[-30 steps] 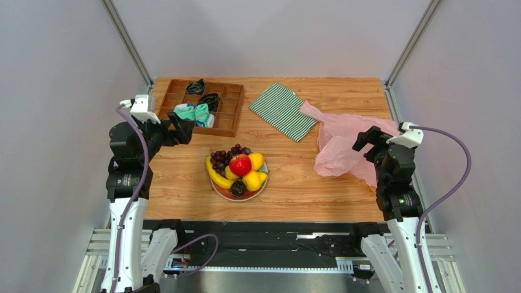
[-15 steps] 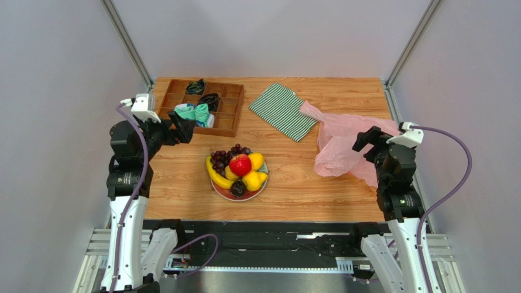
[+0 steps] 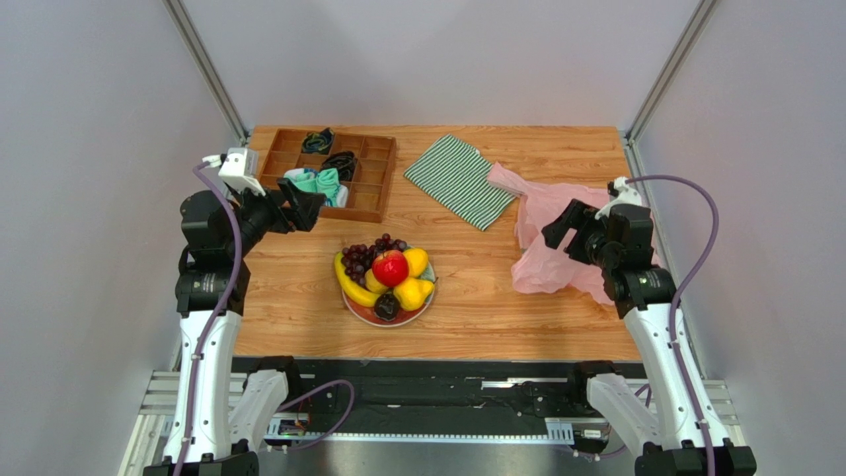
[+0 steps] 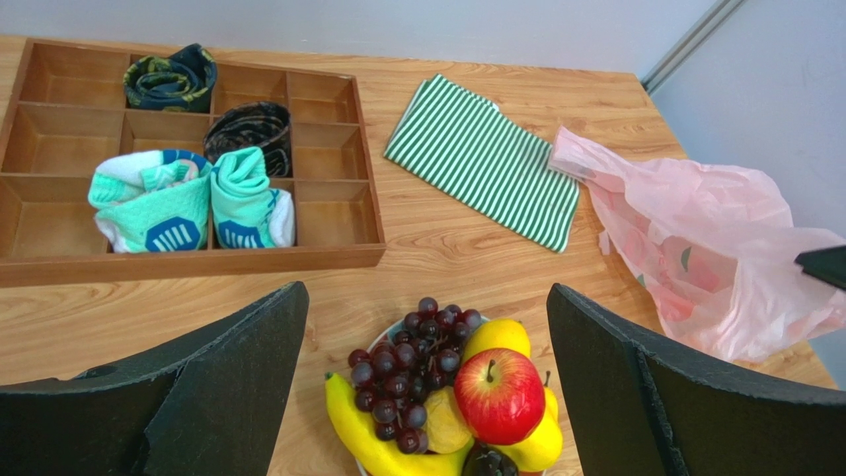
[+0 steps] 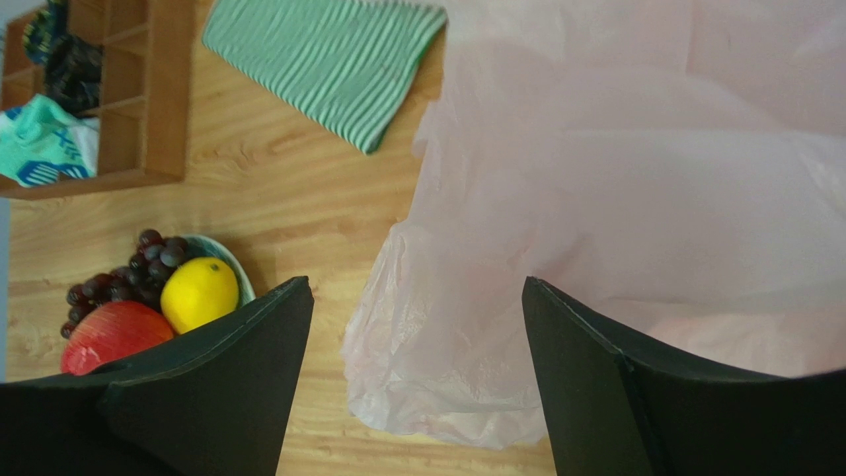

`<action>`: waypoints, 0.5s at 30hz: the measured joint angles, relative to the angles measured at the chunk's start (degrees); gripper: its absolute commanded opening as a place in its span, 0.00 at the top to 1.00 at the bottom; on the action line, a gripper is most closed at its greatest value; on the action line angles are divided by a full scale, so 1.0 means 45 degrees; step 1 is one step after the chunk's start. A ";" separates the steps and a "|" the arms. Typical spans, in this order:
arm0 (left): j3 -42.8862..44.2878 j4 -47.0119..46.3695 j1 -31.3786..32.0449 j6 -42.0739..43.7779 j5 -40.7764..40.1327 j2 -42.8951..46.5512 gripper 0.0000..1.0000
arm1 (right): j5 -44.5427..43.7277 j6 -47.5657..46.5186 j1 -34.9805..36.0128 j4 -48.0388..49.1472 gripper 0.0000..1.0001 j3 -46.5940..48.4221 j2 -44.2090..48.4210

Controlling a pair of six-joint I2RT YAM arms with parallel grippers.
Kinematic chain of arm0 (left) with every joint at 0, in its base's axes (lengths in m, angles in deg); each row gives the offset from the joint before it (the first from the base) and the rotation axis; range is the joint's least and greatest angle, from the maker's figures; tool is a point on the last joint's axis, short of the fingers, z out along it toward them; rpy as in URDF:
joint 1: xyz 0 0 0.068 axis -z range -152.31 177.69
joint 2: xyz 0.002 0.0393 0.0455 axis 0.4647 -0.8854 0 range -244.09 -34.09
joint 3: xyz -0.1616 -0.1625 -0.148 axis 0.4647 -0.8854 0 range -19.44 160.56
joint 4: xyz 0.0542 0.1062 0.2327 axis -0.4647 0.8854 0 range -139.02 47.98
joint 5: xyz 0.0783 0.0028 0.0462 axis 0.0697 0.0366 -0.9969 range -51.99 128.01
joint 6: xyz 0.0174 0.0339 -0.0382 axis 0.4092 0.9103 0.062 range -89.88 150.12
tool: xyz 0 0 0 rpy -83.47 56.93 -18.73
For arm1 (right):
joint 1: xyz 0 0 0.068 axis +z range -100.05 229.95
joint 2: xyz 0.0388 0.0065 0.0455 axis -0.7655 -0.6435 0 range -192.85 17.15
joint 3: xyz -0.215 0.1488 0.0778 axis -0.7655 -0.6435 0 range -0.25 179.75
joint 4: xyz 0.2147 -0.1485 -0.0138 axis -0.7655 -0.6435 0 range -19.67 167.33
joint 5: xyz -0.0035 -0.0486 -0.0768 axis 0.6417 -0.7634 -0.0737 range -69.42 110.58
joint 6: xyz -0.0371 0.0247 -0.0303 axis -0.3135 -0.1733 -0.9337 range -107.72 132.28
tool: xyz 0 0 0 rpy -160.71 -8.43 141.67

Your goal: Place the fruits into the plastic bag

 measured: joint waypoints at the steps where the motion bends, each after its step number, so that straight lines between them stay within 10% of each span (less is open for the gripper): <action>1: 0.0000 -0.0005 0.0000 0.0000 0.0015 -0.0015 0.01 | 0.0034 0.0117 0.0000 -0.0233 0.17 -0.0287 0.0087; 15: 0.0000 -0.0019 0.0000 -0.0228 0.0257 -0.0306 0.02 | -0.2438 0.0714 0.0010 -0.2837 0.13 -0.0403 0.2754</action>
